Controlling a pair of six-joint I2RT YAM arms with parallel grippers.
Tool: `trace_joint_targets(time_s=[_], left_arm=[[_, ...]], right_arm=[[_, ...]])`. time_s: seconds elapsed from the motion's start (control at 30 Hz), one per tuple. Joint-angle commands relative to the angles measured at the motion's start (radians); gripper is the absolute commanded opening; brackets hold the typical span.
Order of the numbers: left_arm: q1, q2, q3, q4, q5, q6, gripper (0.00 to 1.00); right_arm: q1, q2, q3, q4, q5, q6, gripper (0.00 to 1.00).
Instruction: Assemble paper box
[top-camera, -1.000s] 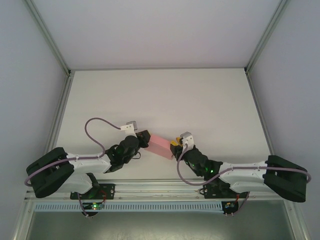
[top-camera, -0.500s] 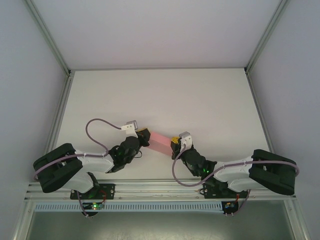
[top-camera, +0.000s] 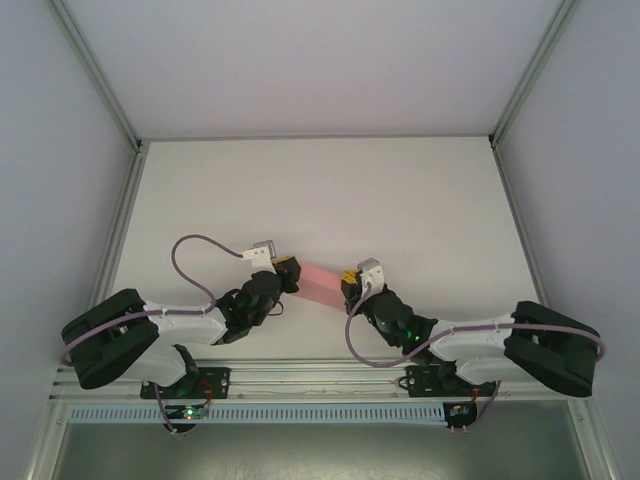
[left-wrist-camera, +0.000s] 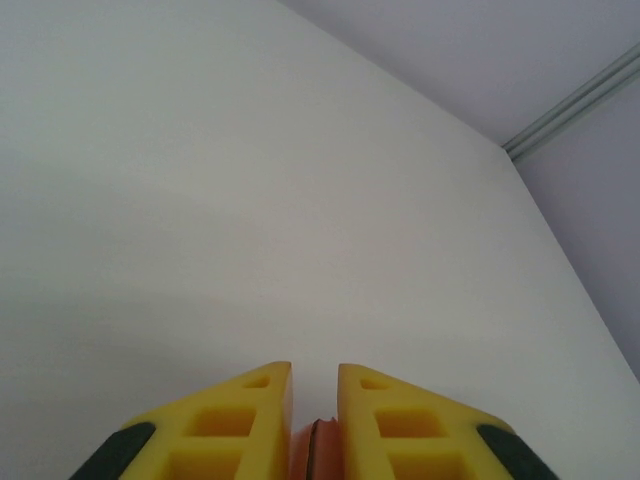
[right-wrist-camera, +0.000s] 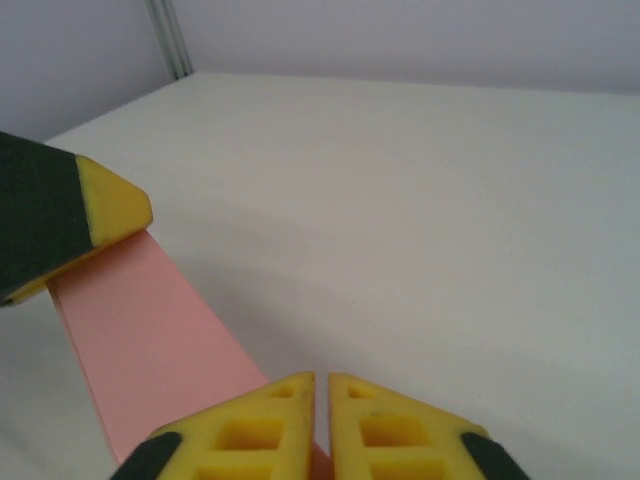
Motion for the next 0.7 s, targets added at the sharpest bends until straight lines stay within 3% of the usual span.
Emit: trace_joint_targets(time_s=[0.0,0.13,0.23,0.3,0.47,0.57,0.67], left_arm=[[-0.044,0.041,-0.013,-0.348,0.124,0.045,0.19],[-0.044,0.018,0.032,-0.393,0.129,0.066,0.23],[-0.043,-0.017,0.049,-0.432,0.107,0.066,0.24],[-0.044,-0.044,0.053,-0.455,0.089,0.073,0.31],[-0.044,-0.105,0.072,-0.489,0.052,0.105,0.38],[-0.044,-0.121,0.103,-0.524,0.024,0.117,0.54],[-0.044,-0.127,0.120,-0.533,0.019,0.131,0.54]], right_arm=[[-0.024,-0.022,-0.008,-0.377,-0.105,-0.010,0.18],[-0.052,-0.100,0.012,-0.419,-0.116,0.012,0.24],[-0.058,-0.142,0.029,-0.429,-0.124,0.015,0.36],[-0.063,-0.150,0.045,-0.450,-0.126,0.017,0.45],[-0.076,-0.142,0.103,-0.522,-0.113,0.029,0.48],[-0.079,-0.147,0.125,-0.532,-0.100,0.036,0.55],[-0.087,-0.152,0.161,-0.561,-0.090,0.027,0.59]])
